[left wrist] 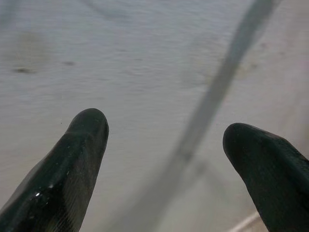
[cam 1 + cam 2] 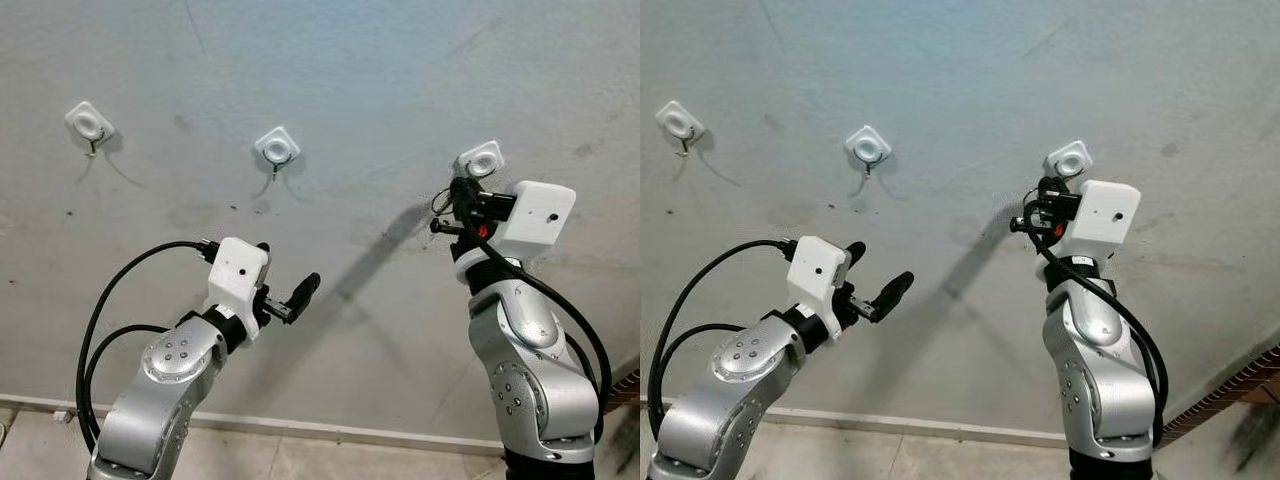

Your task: Hang keys on a hook

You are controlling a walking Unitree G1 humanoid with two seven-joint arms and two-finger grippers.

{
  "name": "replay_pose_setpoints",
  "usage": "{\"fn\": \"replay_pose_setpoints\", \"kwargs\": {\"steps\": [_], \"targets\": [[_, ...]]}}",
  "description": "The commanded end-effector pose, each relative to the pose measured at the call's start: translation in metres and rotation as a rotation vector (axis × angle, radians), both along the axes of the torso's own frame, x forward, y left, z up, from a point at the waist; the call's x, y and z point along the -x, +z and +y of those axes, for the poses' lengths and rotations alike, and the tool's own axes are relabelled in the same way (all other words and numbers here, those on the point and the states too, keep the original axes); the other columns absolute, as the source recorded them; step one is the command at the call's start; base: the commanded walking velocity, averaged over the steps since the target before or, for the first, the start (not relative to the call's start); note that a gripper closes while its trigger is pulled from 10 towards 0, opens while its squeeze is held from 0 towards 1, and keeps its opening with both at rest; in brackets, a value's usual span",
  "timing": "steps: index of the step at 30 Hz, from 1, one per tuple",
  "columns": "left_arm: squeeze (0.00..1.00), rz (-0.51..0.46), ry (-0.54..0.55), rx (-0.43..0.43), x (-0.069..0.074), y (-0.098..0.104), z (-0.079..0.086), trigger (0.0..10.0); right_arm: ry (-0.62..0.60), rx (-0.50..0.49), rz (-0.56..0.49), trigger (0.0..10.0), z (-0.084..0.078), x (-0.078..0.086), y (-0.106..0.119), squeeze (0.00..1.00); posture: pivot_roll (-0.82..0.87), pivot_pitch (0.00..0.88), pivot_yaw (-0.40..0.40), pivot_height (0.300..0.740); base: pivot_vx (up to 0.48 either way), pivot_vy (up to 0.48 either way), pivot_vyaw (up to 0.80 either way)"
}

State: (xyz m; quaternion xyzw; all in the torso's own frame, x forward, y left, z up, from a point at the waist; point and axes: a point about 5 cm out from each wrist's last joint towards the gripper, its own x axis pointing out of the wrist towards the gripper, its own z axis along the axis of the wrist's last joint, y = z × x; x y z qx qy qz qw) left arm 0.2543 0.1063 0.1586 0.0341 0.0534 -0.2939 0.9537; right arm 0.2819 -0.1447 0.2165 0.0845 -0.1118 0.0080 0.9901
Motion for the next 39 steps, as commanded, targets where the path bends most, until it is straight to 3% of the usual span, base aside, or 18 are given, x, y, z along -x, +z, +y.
{"fn": "replay_pose_setpoints", "kwargs": {"steps": [1, 6, 9, 12, 20, 31, 39], "targets": [[0.0, -0.014, -0.031, 0.004, 0.001, 0.004, -0.004, 10.0, -0.022, 0.007, -0.026, 10.0, -0.005, -0.001, 0.005, 0.0, 0.22, 0.0, -0.037, 0.74, 0.0, 0.0, 0.0], [0.0, -0.017, -0.04, 0.004, 0.001, 0.005, -0.005, 10.0, -0.033, -0.022, -0.047, 10.0, -0.013, 0.004, 0.009, 0.0, 0.21, 0.0, -0.036, 0.74, 0.0, 0.0, 0.0], [0.0, -0.022, -0.035, 0.009, 0.0, 0.006, -0.004, 10.0, 0.051, -0.03, -0.038, 10.0, -0.011, 0.014, 0.006, 0.0, 0.2, 0.0, -0.037, 0.74, 0.0, 0.0, 0.0], [0.0, -0.026, -0.039, 0.01, 0.0, 0.006, -0.004, 10.0, 0.053, -0.013, -0.023, 10.0, -0.015, 0.019, 0.002, 0.0, 0.2, 0.0, -0.037, 0.74, 0.0, 0.0, 0.0], [0.0, -0.036, -0.056, 0.015, 0.0, 0.008, -0.006, 10.0, 0.057, -0.037, -0.009, 10.0, -0.02, 0.02, 0.0, 0.0, 0.2, 0.0, -0.036, 0.74, 0.0, 0.0, 0.0], [0.0, -0.038, -0.055, 0.014, -0.001, 0.008, -0.007, 10.0, 0.132, -0.03, 0.035, 10.0, -0.012, 0.024, -0.007, 0.0, 0.19, 0.0, -0.036, 0.74, 0.0, 0.0, 0.0], [0.0, -0.046, -0.043, 0.01, -0.004, 0.009, -0.006, 10.0, 0.194, -0.003, 0.078, 10.0, 0.007, 0.02, -0.018, 0.0, 0.2, 0.0, -0.038, 0.74, 0.0, 0.0, 0.0]]}}
